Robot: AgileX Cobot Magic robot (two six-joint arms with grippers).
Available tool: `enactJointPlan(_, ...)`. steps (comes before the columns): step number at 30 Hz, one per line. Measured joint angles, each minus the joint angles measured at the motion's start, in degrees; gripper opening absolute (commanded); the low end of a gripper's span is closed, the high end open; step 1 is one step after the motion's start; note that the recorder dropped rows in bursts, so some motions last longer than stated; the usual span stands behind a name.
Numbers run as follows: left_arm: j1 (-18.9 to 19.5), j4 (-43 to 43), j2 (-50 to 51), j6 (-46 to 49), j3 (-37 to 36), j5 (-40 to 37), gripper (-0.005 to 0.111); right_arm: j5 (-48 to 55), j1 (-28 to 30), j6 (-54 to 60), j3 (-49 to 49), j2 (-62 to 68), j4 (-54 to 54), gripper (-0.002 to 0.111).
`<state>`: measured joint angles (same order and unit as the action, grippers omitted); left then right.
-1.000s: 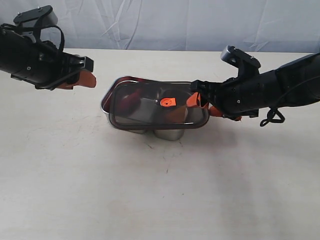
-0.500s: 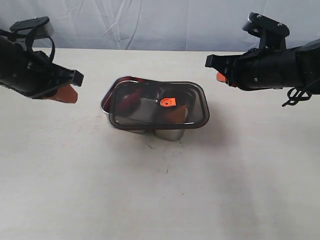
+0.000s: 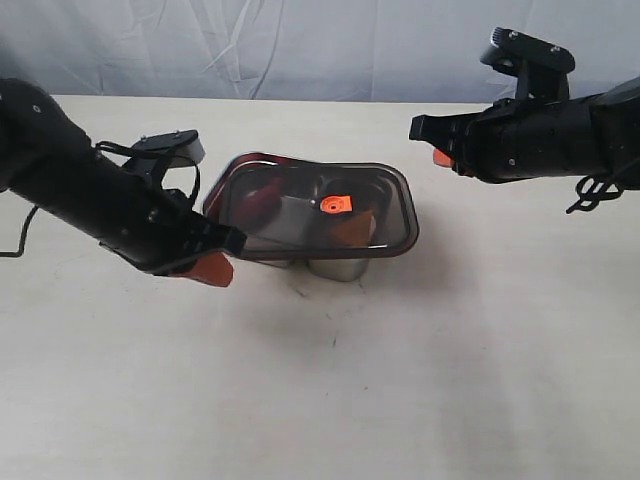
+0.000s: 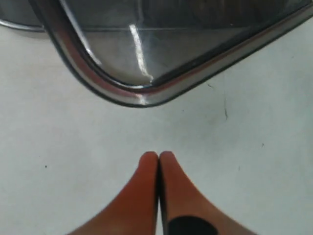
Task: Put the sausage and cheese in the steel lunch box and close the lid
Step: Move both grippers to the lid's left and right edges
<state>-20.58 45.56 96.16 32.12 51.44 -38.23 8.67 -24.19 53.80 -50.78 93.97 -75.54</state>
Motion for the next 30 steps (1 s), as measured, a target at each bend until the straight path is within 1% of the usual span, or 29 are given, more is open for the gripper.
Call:
enactJointPlan(7, 0.0, 0.7, 5.1, 0.7, 3.9, 1.3, 0.000, -1.0, 0.0, 0.0, 0.0, 0.0, 0.0, 0.000)
enactJointPlan(16, 0.0, -0.9, 5.1, 0.9, 6.8, 2.9, 0.000, -1.2, 0.0, 0.0, 0.0, 0.0, 0.0, 0.000)
enactJointPlan(22, 0.0, -2.9, 5.1, 0.9, 7.0, 3.1, 0.000, -1.2, 0.0, 0.0, 0.0, 0.1, 0.0, -0.001)
enactJointPlan(27, 1.2, -3.8, 5.1, 0.9, 7.0, 1.2, 0.000, -1.1, 0.0, -1.9, 1.1, 2.4, 0.0, -0.001)
enactJointPlan(30, 2.6, -4.6, 4.5, 0.9, 7.0, -0.1, 0.000, -0.5, 0.0, -2.6, 1.4, 5.1, 0.0, -0.001)
